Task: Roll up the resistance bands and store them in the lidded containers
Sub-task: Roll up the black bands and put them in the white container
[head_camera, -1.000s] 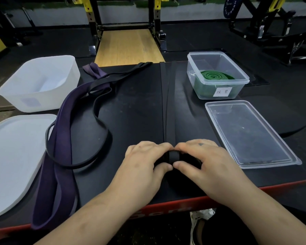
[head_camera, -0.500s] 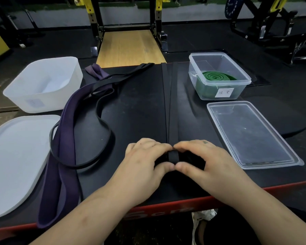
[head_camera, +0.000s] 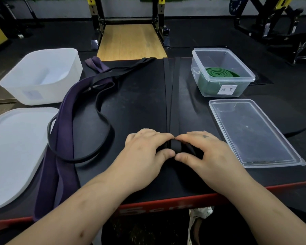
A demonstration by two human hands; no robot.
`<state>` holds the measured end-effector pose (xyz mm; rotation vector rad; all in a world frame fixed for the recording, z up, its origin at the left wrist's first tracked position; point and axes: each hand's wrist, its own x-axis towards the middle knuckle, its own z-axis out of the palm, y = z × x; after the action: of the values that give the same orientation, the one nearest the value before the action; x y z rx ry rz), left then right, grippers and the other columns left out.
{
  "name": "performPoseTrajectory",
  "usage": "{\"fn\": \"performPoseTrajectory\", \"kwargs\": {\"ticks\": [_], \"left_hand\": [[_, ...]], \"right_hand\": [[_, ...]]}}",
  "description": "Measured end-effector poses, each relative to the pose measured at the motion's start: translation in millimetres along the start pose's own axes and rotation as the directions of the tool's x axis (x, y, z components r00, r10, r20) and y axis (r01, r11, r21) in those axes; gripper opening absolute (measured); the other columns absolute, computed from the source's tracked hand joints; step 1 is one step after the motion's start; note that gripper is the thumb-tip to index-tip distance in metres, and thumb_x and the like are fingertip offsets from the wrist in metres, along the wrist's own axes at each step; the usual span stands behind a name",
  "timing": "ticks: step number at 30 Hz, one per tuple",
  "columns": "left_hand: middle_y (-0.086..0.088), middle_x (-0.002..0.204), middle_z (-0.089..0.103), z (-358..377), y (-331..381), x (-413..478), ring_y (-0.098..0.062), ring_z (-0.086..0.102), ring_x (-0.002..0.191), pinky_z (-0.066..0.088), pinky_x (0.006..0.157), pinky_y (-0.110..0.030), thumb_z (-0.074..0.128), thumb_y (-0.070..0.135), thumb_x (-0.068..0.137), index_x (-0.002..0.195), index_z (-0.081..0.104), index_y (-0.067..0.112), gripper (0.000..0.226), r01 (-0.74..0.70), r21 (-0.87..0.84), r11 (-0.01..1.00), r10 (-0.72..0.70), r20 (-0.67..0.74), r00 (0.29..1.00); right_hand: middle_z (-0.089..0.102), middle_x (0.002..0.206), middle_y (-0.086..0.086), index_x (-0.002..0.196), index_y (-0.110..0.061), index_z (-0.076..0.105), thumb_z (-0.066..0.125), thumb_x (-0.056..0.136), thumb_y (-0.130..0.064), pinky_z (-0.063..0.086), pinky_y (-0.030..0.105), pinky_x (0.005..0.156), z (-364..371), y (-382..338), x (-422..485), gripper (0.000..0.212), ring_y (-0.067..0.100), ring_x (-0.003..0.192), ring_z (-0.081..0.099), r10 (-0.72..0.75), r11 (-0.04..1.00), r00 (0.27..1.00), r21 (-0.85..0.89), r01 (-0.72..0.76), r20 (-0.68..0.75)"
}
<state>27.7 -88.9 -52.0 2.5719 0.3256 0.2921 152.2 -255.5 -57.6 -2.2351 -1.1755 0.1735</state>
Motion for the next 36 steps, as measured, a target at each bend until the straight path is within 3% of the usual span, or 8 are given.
{"fn": "performPoseTrajectory", "kwargs": {"ticks": [3, 9, 14, 20, 24, 27, 30, 36], "left_hand": [[0.032, 0.124, 0.045, 0, 0, -3, 0.022, 0.024, 0.121, 0.021, 0.107, -0.017, 0.062, 0.048, 0.095, 0.138, 0.045, 0.050, 0.047, 0.026, -0.039, 0.999, -0.025, 0.024, 0.999], [0.026, 0.124, 0.055, 1, -1, 8, 0.006, 0.031, 0.130, 0.020, 0.114, -0.027, 0.063, 0.040, 0.097, 0.136, 0.055, 0.040, 0.040, 0.021, -0.005, 1.000, -0.021, -0.027, 0.999], [0.022, 0.134, 0.055, 1, 0, 10, 0.004, 0.031, 0.136, 0.019, 0.118, -0.029, 0.059, 0.043, 0.098, 0.138, 0.054, 0.039, 0.041, 0.035, -0.026, 0.999, -0.035, -0.016, 0.999], [0.028, 0.130, 0.050, 7, 12, -19, 0.025, 0.016, 0.129, 0.016, 0.116, -0.016, 0.057, 0.052, 0.097, 0.136, 0.056, 0.039, 0.041, -0.034, -0.071, 0.997, 0.033, -0.028, 0.999], [0.028, 0.133, 0.051, 13, 17, -33, 0.016, 0.016, 0.139, 0.013, 0.119, -0.022, 0.052, 0.056, 0.091, 0.135, 0.056, 0.039, 0.047, -0.055, -0.039, 0.998, 0.055, -0.002, 0.999], [0.033, 0.136, 0.048, 12, 15, -30, 0.018, 0.013, 0.141, 0.011, 0.121, -0.024, 0.048, 0.060, 0.091, 0.135, 0.054, 0.042, 0.049, -0.028, -0.034, 0.999, 0.029, 0.009, 1.000], [0.045, 0.140, 0.035, 7, 15, -32, 0.018, 0.012, 0.138, 0.019, 0.118, -0.021, 0.049, 0.068, 0.092, 0.137, 0.043, 0.056, 0.047, 0.034, -0.074, 0.997, -0.031, 0.046, 0.998], [0.058, 0.111, 0.026, 3, 18, -25, 0.038, -0.006, 0.120, 0.013, 0.109, -0.008, 0.058, 0.056, 0.094, 0.136, 0.049, 0.053, 0.044, 0.044, -0.067, 0.997, -0.039, 0.073, 0.997]], "right_hand": [[0.056, 0.115, -0.032, 0.132, -0.040, 0.066, 0.068, 0.093, -0.045, 0.020, 0.019, 0.119, 1, 1, 6, 0.039, -0.019, 0.122, 0.031, -0.042, 0.999, 0.999, -0.017, 0.042, 0.005], [0.059, 0.118, -0.031, 0.138, -0.050, 0.053, 0.066, 0.083, -0.058, 0.038, 0.024, 0.107, 0, 5, 6, 0.057, -0.004, 0.124, 0.046, -0.013, 1.000, 0.999, -0.027, 0.014, 0.042], [0.060, 0.119, -0.029, 0.134, -0.046, 0.058, 0.065, 0.088, -0.053, 0.039, 0.023, 0.105, 1, 4, 12, 0.047, -0.002, 0.125, 0.047, -0.024, 1.000, 0.999, -0.007, 0.024, 0.031], [0.054, 0.124, -0.035, 0.123, -0.049, 0.056, 0.059, 0.084, -0.062, 0.026, 0.010, 0.111, -17, 3, -11, 0.041, -0.010, 0.128, 0.045, -0.130, 0.991, 0.982, 0.049, 0.125, 0.135], [0.049, 0.129, -0.040, 0.122, -0.050, 0.061, 0.063, 0.079, -0.068, 0.019, 0.003, 0.112, -19, 7, -22, 0.046, -0.018, 0.138, 0.033, -0.138, 0.990, 0.977, 0.045, 0.132, 0.163], [0.051, 0.130, -0.045, 0.124, -0.050, 0.064, 0.061, 0.079, -0.072, 0.015, 0.009, 0.119, -18, 10, -20, 0.050, -0.018, 0.142, 0.030, -0.147, 0.989, 0.976, 0.042, 0.142, 0.162], [0.052, 0.128, -0.046, 0.126, -0.045, 0.067, 0.061, 0.081, -0.070, 0.013, 0.009, 0.119, -17, 13, -18, 0.052, -0.019, 0.141, 0.029, -0.140, 0.989, 0.979, 0.063, 0.132, 0.150], [0.050, 0.127, -0.043, 0.123, -0.054, 0.060, 0.069, 0.083, -0.058, 0.025, 0.001, 0.105, -17, 8, -19, 0.042, -0.021, 0.133, 0.034, -0.084, 0.994, 0.986, 0.082, 0.073, 0.141]]}}
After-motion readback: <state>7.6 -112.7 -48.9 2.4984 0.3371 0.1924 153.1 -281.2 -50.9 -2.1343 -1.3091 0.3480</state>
